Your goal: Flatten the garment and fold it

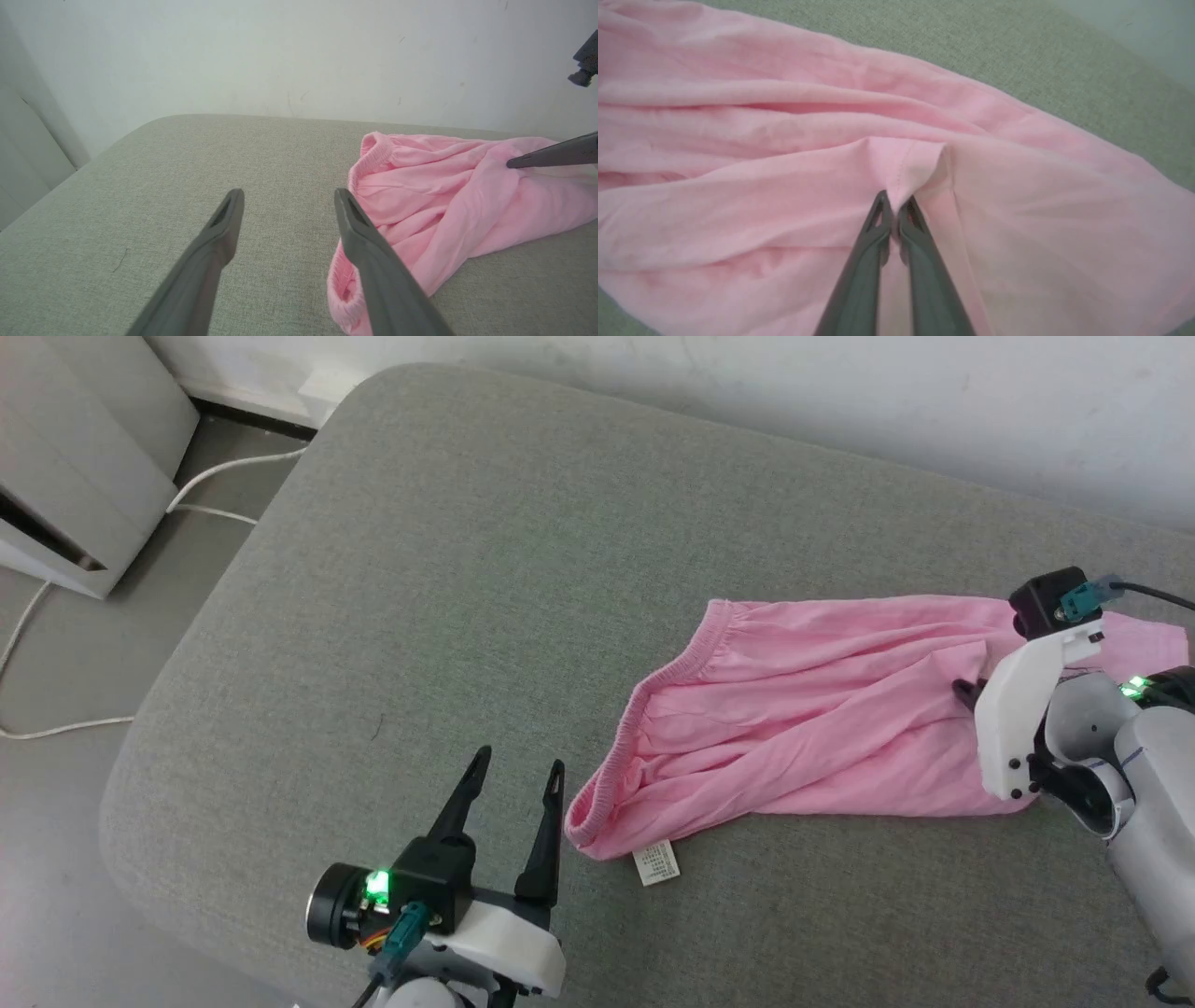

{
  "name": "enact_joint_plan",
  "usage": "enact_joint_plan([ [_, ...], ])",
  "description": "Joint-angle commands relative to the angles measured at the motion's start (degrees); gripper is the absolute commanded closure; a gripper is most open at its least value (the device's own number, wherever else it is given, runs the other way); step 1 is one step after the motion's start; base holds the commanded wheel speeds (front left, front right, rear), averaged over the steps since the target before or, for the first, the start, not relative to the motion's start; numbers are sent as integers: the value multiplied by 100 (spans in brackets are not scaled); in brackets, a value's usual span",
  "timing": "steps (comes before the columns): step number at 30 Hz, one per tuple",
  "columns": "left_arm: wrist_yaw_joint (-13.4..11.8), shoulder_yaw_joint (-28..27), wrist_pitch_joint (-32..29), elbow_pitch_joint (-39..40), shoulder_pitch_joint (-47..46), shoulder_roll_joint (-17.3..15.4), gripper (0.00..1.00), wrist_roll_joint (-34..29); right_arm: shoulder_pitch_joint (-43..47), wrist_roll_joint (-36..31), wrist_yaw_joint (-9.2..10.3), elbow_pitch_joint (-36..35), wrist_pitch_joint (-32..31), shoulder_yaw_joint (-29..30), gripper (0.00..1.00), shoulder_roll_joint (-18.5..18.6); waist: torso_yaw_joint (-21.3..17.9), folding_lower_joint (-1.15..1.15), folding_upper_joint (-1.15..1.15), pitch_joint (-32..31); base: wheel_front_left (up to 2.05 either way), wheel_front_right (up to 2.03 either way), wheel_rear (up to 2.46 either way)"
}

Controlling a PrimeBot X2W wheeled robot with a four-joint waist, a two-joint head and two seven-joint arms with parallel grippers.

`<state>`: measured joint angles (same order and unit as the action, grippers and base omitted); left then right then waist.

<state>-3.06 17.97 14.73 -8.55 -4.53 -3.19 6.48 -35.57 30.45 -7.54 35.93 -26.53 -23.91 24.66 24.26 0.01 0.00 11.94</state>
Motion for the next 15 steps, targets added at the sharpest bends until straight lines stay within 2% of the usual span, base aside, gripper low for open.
enact_joint_plan([
  [1,-3,6,27,-29,-6,29,0,3,-87,76,5,47,108,-60,100,8,-34,-1,0,-48,0,0,0],
  [8,-10,-94,27,-192,83,30,0,34,-33,294,5,-223,529,-277,100,122,-298,-1,0,-364,0,0,0],
  [15,25,-307,27,-211,237,31,0,36,605,616,5,-1159,548,-3,100,376,-777,-1,0,-783,0,0,0],
])
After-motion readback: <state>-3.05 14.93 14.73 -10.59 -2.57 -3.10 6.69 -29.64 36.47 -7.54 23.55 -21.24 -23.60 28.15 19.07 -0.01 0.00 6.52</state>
